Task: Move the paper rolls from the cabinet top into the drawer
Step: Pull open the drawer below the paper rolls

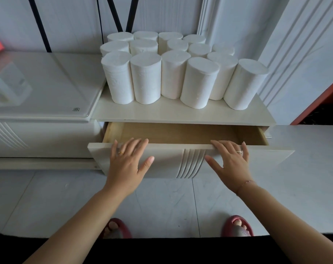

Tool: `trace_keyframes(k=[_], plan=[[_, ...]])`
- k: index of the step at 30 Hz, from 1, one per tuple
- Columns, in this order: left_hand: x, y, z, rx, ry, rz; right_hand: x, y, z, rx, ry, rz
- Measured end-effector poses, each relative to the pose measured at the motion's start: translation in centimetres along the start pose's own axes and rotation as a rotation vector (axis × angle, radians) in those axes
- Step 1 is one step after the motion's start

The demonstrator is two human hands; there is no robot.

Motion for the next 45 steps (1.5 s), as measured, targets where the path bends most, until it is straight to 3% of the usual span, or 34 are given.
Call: trace_keyframes(k=[24,45], plan=[[-9.1,2.3,-4.6,-0.147,-0.087,0.009,-10.1,-0.5,-4.8,0.099,-0.185,0.008],[-12.7,3.6,-5.7,-0.200,-0.087,0.002,-13.7,-1.7,-6.4,0.190,-0.127,0.068]])
Point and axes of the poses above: each hand's wrist, its own x-axis towards the middle knuckle, its own z-axis out of the palm, y = z × x, the point moved 1 cm from there along x, towards the middle knuckle, and after that the axes turned 5 degrees about y, right-handed, at the moved point
